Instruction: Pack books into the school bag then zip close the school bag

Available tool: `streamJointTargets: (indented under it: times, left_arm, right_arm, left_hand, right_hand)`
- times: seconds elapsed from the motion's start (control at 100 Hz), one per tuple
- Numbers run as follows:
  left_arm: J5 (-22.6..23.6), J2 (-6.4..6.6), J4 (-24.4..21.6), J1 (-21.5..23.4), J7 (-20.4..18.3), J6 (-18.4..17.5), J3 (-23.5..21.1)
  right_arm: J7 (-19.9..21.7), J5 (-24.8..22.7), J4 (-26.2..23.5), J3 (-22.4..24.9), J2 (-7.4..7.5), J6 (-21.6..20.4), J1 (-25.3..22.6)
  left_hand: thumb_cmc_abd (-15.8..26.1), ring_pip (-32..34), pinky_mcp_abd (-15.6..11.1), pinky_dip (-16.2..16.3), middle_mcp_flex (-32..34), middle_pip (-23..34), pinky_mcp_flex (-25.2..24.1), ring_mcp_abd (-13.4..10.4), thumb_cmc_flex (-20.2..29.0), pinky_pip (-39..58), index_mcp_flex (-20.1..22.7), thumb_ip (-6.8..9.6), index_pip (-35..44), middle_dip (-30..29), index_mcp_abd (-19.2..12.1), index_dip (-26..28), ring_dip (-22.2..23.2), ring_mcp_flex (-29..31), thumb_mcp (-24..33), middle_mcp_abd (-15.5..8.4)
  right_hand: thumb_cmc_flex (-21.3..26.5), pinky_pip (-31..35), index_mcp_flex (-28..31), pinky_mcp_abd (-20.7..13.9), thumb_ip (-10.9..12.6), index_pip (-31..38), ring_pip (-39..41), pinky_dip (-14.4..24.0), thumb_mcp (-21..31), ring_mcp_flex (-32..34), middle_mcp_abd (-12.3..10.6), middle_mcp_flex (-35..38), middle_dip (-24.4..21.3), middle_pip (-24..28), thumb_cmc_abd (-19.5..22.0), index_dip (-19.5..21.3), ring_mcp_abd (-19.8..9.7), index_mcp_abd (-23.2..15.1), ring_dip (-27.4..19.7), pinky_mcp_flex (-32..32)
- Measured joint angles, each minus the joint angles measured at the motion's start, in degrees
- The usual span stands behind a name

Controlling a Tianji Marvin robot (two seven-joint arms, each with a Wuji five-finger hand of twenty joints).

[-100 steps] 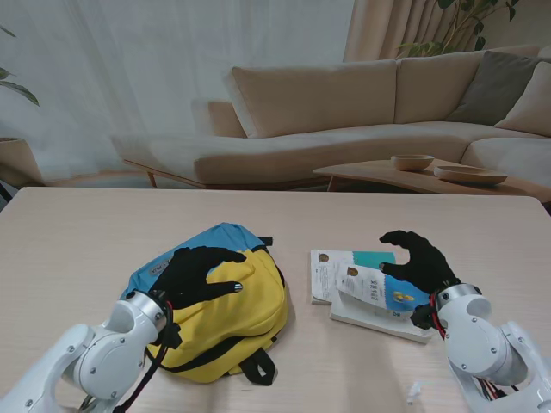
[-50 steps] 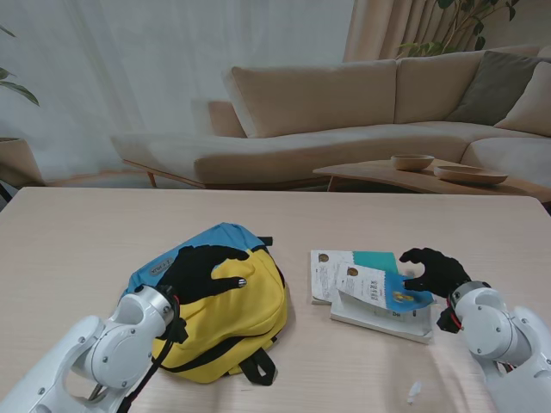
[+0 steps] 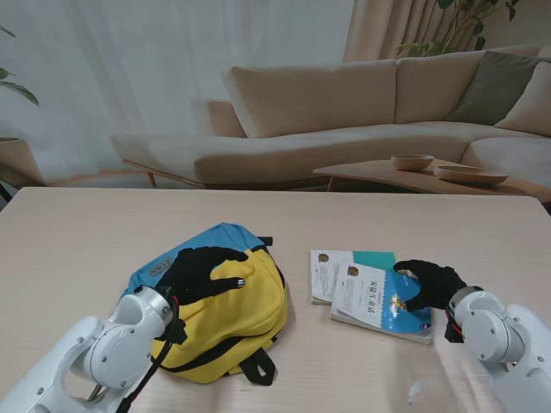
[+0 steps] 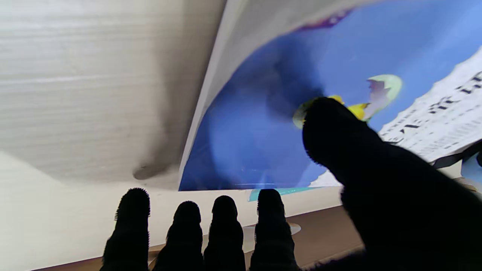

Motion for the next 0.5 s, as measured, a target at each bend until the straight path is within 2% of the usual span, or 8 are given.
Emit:
streamJointTargets:
  times: [0.09, 0.19, 0.24, 0.32, 0.37, 0.39, 0.46, 0.5]
  left_arm:
    - [-0.1, 0.00, 0.0, 0.0, 0.0, 0.2, 0.0]
    - [-0.2, 0.00, -0.2, 0.1, -0.2, 0.4, 0.0]
    - [-0.2, 0.00, -0.2, 0.1, -0.2, 0.4, 0.0]
    - [-0.2, -0.02, -0.2, 0.3, 0.0, 0.4, -0.1]
    - [-0.2, -0.02, -0.2, 0.3, 0.1, 0.3, -0.2]
    - [-0.1, -0.02, -0.3, 0.4, 0.1, 0.3, -0.2]
    - [0.0, -0.03, -0.3, 0.5, 0.1, 0.2, -0.3]
    - [0.0, -0.03, -0.3, 0.5, 0.2, 0.1, -0.4]
  right_arm:
    - [0.5, 0.1, 0.6, -1.1, 0.23, 1.0, 1.0]
    - [0.5, 0.2, 1.2, -1.6, 0.24, 1.4, 1.7]
    - [0.0, 0.2, 1.4, -1.9, 0.24, 1.3, 2.0]
    - [-2.4, -0.2, 1.8, -2.5, 0.22, 1.3, 2.3]
    - [-4.1, -0.7, 2.2, -2.8, 0.15, 1.2, 2.4]
    - [-4.5, -0.8, 2.4, -2.9, 0.12, 1.2, 2.4]
    - [-5.6, -1.2, 2.7, -3.1, 0.02, 1.2, 2.5]
    - [-6.2, -1.4, 2.8, -3.2, -0.03, 1.2, 2.6]
  left_hand:
    - [0.0, 0.0, 0.0, 0.1, 0.0, 0.0, 0.1, 0.0, 0.0, 0.0, 0.0, 0.00, 0.0, 0.0, 0.0, 0.0, 0.0, 0.0, 0.0, 0.0]
    - [0.0, 0.0, 0.0, 0.6, 0.0, 0.0, 0.2, 0.0, 0.0, -0.5, 0.0, 0.00, 0.0, 0.0, 0.0, 0.0, 0.0, 0.0, 0.0, 0.0]
    - [0.0, 0.0, 0.0, 0.8, 0.0, 0.0, 0.3, 0.0, 0.0, -0.6, 0.0, 0.00, 0.0, 0.0, 0.0, 0.0, 0.0, 0.0, 0.0, 0.0]
    - [0.0, 0.0, 0.0, 0.8, 0.0, 0.0, 0.5, 0.0, 0.0, -0.7, 0.0, 0.00, 0.0, 0.0, 0.0, 0.0, 0.0, 0.0, 0.0, 0.0]
    - [0.0, 0.0, 0.0, 0.9, 0.0, 0.0, 0.6, 0.0, 0.0, -0.7, 0.0, 0.00, 0.0, 0.0, 0.0, 0.0, 0.0, 0.0, 0.0, 0.0]
    - [0.0, 0.0, 0.0, 1.0, 0.0, 0.0, 0.6, 0.0, 0.0, -0.7, 0.0, 0.00, 0.0, 0.0, 0.0, 0.0, 0.0, 0.0, 0.0, 0.0]
    - [0.0, 0.0, 0.0, 1.4, 0.0, 0.0, 0.6, 0.0, 0.0, -0.7, 0.0, 0.00, 0.0, 0.0, 0.0, 0.0, 0.0, 0.0, 0.0, 0.0]
    - [0.1, 0.0, 0.0, 1.4, 0.0, 0.0, 0.6, 0.0, 0.0, -0.7, 0.0, 0.00, 0.0, 0.0, 0.0, 0.0, 0.0, 0.0, 0.0, 0.0]
  right_hand:
    - [-0.2, -0.1, 0.0, 0.0, -0.5, -2.3, 0.2, 0.0, 0.0, 0.0, 0.0, 0.0, 1.6, 4.0, -0.9, 1.5, 0.0, 0.0, 0.0, 0.0]
    - [0.6, -0.1, 0.0, 0.4, -0.8, -3.1, 3.1, -0.1, -0.2, 0.3, 0.0, 1.4, 7.4, 19.0, -3.0, 5.0, 0.0, 0.0, 1.3, 0.3]
    - [1.1, -0.1, 0.1, 0.6, -0.9, -2.7, 6.2, 0.0, 0.8, 2.5, 0.0, 2.9, 8.6, 22.6, -4.8, 5.6, 0.5, 0.0, 2.9, 1.1]
    - [3.4, 1.4, 4.1, 2.3, -0.9, 0.5, 11.8, 0.1, 4.4, 6.0, -1.0, 12.9, 14.6, 36.4, -7.8, 5.8, 1.2, 0.6, 6.0, 2.4]
    - [4.0, 2.5, 6.8, 3.3, -1.0, 2.7, 17.8, 1.0, 5.7, 8.7, -1.0, 15.6, 17.6, 40.6, -10.3, 4.8, 1.7, 1.1, 9.6, 3.7]
    - [4.0, 2.9, 7.9, 3.7, -1.8, 2.8, 19.3, 1.5, 6.2, 8.7, -0.7, 16.2, 18.9, 42.4, -10.7, 4.5, 1.8, 1.3, 10.1, 4.0]
    - [6.3, 4.3, 11.6, 5.5, -9.2, 5.1, 27.8, 2.3, 6.8, 11.6, -0.5, 20.2, 22.4, 47.0, -13.8, 2.6, 2.0, 1.5, 14.5, 5.5]
    - [7.5, 5.1, 13.5, 6.3, -11.4, 6.0, 32.9, 2.9, 6.9, 14.4, -0.5, 22.7, 24.6, 49.5, -15.4, 2.3, 2.1, 1.5, 17.2, 6.5]
